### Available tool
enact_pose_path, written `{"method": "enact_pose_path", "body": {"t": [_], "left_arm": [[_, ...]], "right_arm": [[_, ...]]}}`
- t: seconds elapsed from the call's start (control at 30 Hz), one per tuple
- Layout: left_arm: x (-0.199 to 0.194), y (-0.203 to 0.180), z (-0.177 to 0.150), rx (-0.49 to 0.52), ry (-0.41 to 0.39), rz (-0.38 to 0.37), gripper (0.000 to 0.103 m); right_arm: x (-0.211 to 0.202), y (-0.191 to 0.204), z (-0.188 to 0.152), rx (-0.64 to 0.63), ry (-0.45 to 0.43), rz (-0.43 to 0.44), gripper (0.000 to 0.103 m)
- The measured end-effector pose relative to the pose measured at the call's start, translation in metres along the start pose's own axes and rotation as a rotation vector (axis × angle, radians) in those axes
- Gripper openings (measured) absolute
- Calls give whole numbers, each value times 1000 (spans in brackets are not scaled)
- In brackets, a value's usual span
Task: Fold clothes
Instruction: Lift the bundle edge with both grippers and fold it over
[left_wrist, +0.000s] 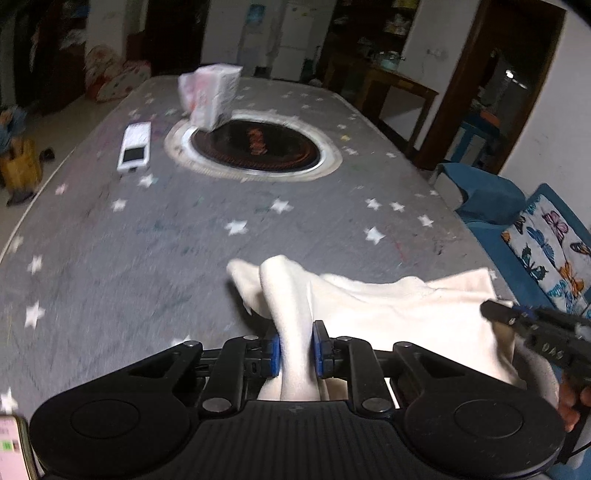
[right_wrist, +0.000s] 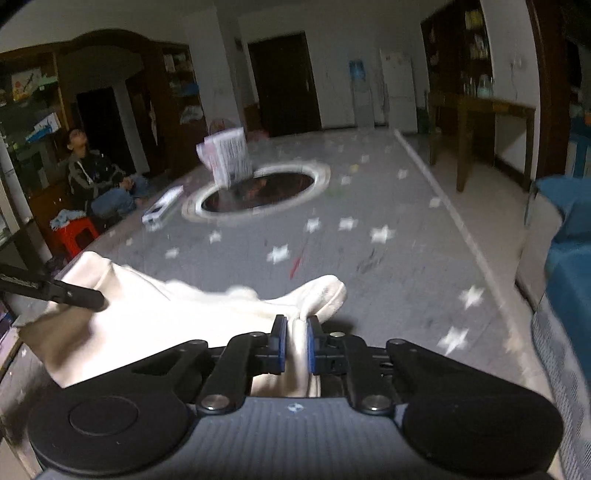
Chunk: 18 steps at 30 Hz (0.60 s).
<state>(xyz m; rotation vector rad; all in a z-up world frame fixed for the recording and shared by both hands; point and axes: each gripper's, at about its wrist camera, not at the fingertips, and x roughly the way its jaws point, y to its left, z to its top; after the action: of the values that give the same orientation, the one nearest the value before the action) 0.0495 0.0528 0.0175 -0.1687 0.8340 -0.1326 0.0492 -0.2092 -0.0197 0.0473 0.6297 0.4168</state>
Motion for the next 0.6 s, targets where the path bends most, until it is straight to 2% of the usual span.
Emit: {"method": "enact_pose_path", "body": {"t": [0.2,0.33,0.5,0.57,0.6], "left_arm": [[11,-31,25,79,-35,-36,18],[24,-49,39,110,-33,-53,18],[46,-64,48,136,-11,-40,18],[49,-62,48,136,-1,-30,18],[51,-61,48,134,3,-25,18]], "right_arm": [[-27,-10,31,-74,-91,-94,9],[-31,-22,49,-97,-123,-162,2],[-23,-42,57,-59,-95,-159,2],[-19,-51,58,-40,-79,-153,7],[-13,-54,53,-25,-63,-149,15]]}}
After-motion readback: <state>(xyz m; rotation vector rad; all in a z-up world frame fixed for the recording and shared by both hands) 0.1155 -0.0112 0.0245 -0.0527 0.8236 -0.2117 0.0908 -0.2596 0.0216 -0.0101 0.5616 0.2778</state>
